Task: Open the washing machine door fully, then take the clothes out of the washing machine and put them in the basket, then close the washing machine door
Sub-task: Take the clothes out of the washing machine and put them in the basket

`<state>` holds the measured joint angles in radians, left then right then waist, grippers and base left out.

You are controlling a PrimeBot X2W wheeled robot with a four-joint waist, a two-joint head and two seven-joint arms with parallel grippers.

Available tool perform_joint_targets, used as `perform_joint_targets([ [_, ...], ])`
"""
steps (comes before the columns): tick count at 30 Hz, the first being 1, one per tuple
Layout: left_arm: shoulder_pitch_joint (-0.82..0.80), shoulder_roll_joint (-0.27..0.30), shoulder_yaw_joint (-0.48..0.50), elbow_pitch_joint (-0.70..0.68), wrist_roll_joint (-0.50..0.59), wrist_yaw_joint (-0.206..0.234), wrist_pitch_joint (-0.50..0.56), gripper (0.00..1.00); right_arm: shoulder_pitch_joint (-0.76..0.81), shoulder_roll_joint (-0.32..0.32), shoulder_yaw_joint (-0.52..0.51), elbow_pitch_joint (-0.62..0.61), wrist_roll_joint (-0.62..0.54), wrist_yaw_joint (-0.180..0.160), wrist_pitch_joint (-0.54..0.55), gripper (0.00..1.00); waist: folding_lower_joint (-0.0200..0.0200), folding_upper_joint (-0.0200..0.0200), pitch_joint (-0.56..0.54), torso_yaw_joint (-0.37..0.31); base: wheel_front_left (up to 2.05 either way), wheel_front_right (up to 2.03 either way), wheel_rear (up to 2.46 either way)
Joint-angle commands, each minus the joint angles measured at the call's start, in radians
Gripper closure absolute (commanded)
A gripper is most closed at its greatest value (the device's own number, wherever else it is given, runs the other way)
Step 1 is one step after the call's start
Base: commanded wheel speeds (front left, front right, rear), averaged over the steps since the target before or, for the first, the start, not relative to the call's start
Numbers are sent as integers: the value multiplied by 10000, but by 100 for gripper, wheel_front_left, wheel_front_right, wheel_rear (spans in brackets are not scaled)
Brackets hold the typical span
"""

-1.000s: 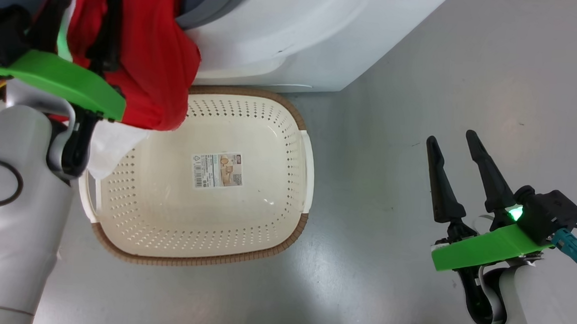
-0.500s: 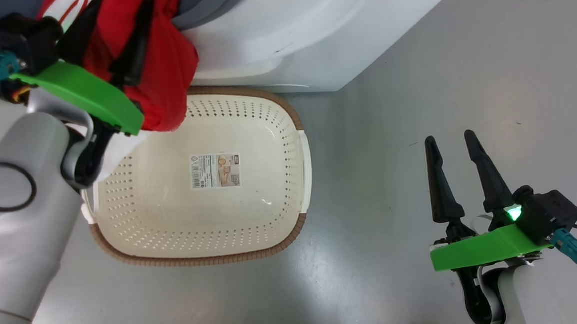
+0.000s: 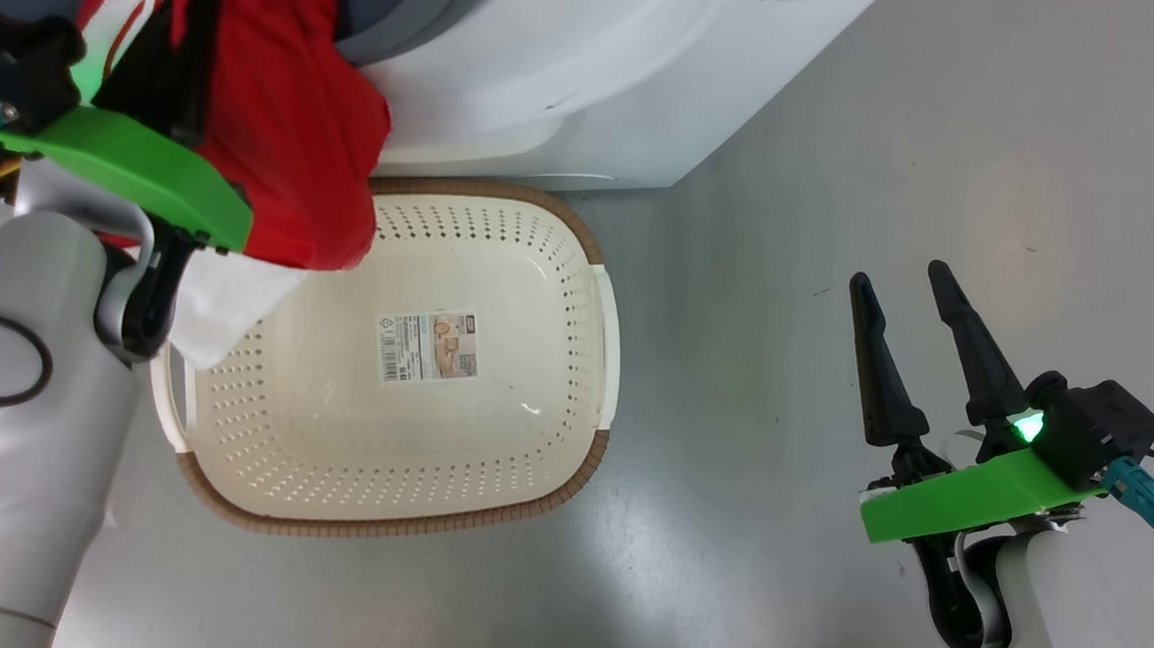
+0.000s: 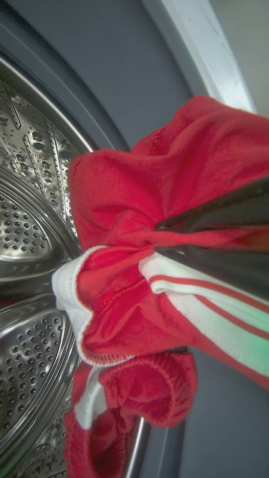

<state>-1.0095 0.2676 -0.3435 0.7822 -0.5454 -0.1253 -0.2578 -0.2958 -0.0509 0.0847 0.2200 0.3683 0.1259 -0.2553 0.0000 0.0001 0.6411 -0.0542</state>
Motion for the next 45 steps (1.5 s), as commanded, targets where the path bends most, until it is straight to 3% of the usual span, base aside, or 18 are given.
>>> perform_joint_targets([
  [1, 9, 413, 385, -225, 137, -53, -40, 100, 134, 7, 250, -222, 4, 48, -65, 0, 0, -1, -22, 16, 0, 0, 0],
  [13, 1123, 123, 1515, -1388, 591, -53, -40, 100, 241, 7, 203, -190, -65, 48, -65, 0, 0, -1, -261, 159, 0, 0, 0],
  [33, 4597, -498, 2787, -4906, 1252, -54, -40, 100, 387, 7, 91, -175, -151, 48, -65, 0, 0, -1, -475, 435, 0, 0, 0],
  [45, 5939, -863, 2551, -4486, 1224, -54, -40, 100, 295, 7, 108, -188, -193, 48, -65, 0, 0, -1, -353, 504, 0, 0, 0],
])
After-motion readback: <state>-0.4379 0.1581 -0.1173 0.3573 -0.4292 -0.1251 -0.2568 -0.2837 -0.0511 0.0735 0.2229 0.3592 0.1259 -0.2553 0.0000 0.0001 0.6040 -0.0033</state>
